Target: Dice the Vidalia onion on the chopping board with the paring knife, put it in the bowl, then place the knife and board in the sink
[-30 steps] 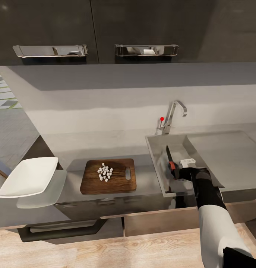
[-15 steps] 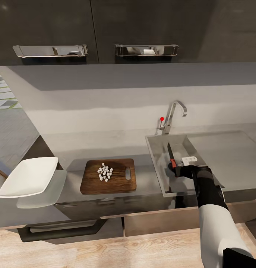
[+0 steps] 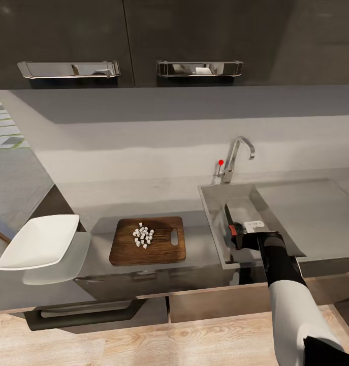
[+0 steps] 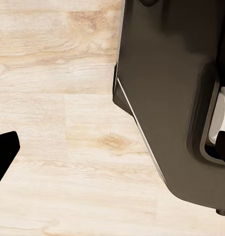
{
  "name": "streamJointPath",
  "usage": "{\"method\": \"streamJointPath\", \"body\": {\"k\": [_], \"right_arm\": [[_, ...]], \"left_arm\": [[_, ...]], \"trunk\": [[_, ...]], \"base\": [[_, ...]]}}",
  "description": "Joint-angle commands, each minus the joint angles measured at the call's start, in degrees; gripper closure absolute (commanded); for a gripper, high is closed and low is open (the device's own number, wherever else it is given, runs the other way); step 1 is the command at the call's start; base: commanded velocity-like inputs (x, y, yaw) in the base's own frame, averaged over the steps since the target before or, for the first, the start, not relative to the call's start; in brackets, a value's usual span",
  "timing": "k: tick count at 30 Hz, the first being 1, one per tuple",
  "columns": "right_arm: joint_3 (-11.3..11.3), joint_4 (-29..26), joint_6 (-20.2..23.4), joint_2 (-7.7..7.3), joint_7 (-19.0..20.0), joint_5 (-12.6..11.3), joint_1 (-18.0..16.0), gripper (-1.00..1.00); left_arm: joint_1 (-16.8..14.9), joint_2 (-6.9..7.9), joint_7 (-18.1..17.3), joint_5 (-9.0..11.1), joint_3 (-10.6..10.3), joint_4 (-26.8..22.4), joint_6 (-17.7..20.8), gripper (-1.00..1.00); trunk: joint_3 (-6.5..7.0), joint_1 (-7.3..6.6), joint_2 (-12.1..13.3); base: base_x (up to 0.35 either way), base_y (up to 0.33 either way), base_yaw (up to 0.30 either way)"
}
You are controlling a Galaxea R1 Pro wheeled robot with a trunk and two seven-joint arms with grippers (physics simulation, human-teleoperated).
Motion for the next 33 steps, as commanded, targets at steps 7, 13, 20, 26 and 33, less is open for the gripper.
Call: {"method": "streamJointPath", "body": {"k": [7, 13, 20, 26, 33], "right_arm": [[-0.2, 0.0, 0.2, 0.08, 0.5, 0.6, -0.1, 1.0], [-0.3, 0.1, 0.4, 0.04, 0.7, 0.6, -0.1, 1.0], [-0.3, 0.0, 0.4, 0.08, 0.7, 0.6, -0.1, -1.0], [-0.3, 0.0, 0.4, 0.08, 0.7, 0.6, -0.1, -1.0], [-0.2, -5.2, 0.4, 0.17, 1.2, 0.7, -0.1, -1.0]], "left_arm": [[0.0, -0.01, 0.0, 0.3, -0.1, -0.1, 0.0, -1.0], [0.0, -0.01, 0.0, 0.3, -0.1, -0.1, 0.0, -1.0], [0.0, -0.01, 0.0, 0.3, -0.1, -0.1, 0.0, -1.0], [0.0, -0.01, 0.0, 0.3, -0.1, -0.1, 0.0, -1.0], [0.0, -0.01, 0.0, 0.3, -0.1, -0.1, 0.0, -1.0]], "trunk": [[-0.09, 0.04, -0.1], [-0.09, 0.04, -0.1], [-0.09, 0.04, -0.1], [-0.09, 0.04, -0.1], [-0.09, 0.04, -0.1]], "base": [[0.0, 0.0, 0.0], [0.0, 0.0, 0.0], [0.0, 0.0, 0.0], [0.0, 0.0, 0.0], [0.0, 0.0, 0.0]]}}
